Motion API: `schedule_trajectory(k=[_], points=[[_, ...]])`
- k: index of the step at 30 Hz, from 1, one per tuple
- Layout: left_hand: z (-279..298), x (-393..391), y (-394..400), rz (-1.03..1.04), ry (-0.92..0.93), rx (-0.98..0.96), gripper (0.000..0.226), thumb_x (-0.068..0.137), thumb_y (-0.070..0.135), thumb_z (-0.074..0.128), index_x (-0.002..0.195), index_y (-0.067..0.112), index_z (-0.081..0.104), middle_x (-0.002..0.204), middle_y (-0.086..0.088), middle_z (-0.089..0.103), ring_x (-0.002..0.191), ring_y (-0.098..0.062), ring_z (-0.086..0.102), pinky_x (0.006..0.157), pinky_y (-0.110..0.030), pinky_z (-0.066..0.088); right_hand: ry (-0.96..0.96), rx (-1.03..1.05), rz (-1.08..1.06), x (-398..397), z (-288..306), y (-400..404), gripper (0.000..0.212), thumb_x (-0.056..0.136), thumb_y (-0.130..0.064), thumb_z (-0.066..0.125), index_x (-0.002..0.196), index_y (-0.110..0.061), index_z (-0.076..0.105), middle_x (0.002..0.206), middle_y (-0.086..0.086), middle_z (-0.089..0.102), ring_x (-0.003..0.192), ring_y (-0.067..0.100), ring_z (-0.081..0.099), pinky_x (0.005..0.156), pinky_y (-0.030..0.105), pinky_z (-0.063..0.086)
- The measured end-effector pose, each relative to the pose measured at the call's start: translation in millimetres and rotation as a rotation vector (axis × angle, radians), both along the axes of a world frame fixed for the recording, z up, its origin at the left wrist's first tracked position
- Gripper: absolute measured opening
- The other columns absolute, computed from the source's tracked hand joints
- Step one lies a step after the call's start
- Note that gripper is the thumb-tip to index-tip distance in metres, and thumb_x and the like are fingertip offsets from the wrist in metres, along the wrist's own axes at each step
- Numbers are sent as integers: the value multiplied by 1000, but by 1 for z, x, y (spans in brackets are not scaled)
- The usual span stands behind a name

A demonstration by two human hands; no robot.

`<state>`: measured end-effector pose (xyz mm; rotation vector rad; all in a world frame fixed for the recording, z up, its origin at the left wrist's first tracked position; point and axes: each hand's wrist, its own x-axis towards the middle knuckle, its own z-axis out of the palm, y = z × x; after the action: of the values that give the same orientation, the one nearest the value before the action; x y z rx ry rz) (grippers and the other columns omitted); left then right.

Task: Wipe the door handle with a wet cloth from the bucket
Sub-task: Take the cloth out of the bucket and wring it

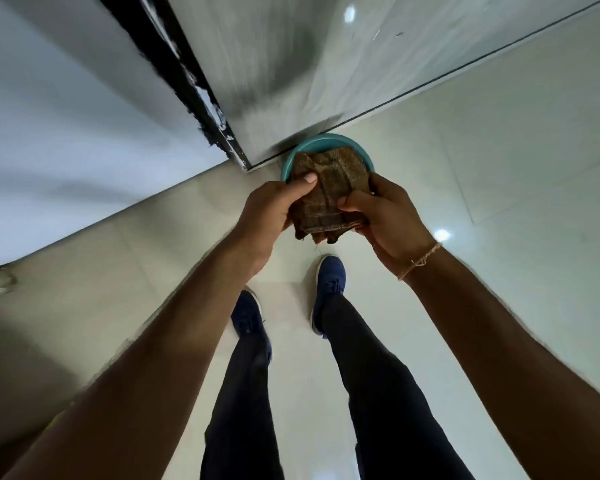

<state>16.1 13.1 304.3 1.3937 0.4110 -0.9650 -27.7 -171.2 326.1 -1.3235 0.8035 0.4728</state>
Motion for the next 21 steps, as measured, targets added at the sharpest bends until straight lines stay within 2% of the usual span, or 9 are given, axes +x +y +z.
schedule_trajectory(k=[2, 4, 8, 10, 12, 14, 15, 18, 21], points=[[52, -12, 15, 42, 67, -142, 44, 102, 43, 67, 132, 10, 72, 122, -10, 79, 109, -21, 74, 82, -33, 55, -4, 76, -46, -12, 52, 15, 48, 87, 1, 67, 134, 7, 60, 112, 18, 70, 94, 26, 76, 88, 47, 66], [95, -24, 29, 79, 56, -200, 44, 104, 37, 66, 137, 9, 69, 131, -13, 76, 120, -27, 73, 89, -37, 58, 1, 59, -40, -22, 95, 29, 53, 81, -2, 67, 134, 4, 62, 115, 19, 68, 103, 32, 71, 99, 54, 61], [178, -55, 65, 166, -106, -157, 39, 99, 29, 73, 130, 5, 72, 128, -17, 76, 123, -36, 72, 105, -55, 58, -11, -146, 44, -46, 172, 64, 43, 69, -18, 70, 112, -12, 70, 105, 15, 71, 105, 42, 73, 99, 53, 63], [214, -72, 85, 183, -195, -70, 31, 96, 28, 77, 118, 6, 76, 116, -16, 79, 111, -37, 76, 95, -57, 59, -55, -300, 151, -60, 200, 85, 35, 74, -25, 74, 108, -19, 67, 111, 14, 73, 109, 38, 73, 96, 50, 65], [244, -89, 104, 206, -273, 22, 30, 91, 30, 83, 107, 5, 78, 100, -13, 80, 88, -31, 73, 70, -41, 54, -133, -550, 274, -74, 223, 107, 32, 88, -28, 78, 115, -19, 63, 110, 4, 71, 99, 23, 70, 84, 34, 61], [266, -103, 122, 268, -341, 124, 27, 91, 26, 86, 103, 4, 77, 88, -9, 77, 75, -20, 66, 59, -30, 47, -327, -775, 303, -87, 242, 130, 31, 96, -29, 77, 121, -16, 64, 111, -2, 67, 94, 15, 66, 80, 24, 55], [276, -111, 131, 302, -372, 170, 24, 91, 24, 86, 103, 4, 78, 86, -6, 78, 73, -16, 67, 56, -27, 48, -433, -808, 303, -93, 250, 142, 30, 96, -26, 76, 122, -15, 64, 114, -2, 67, 94, 13, 65, 82, 23, 56], [298, -130, 156, 375, -440, 284, 22, 90, 25, 88, 104, 10, 79, 88, -1, 80, 75, -10, 71, 59, -22, 51, -579, -625, 380, -107, 268, 179, 37, 90, -4, 65, 127, -9, 64, 121, 8, 68, 96, 5, 67, 81, 12, 56], [323, -148, 179, 473, -498, 399, 24, 91, 32, 87, 105, 13, 80, 87, 3, 79, 74, -9, 71, 61, -22, 52, -601, -380, 481, -115, 284, 217, 50, 89, 1, 62, 138, -7, 61, 126, 8, 70, 108, 15, 73, 88, 29, 65]])
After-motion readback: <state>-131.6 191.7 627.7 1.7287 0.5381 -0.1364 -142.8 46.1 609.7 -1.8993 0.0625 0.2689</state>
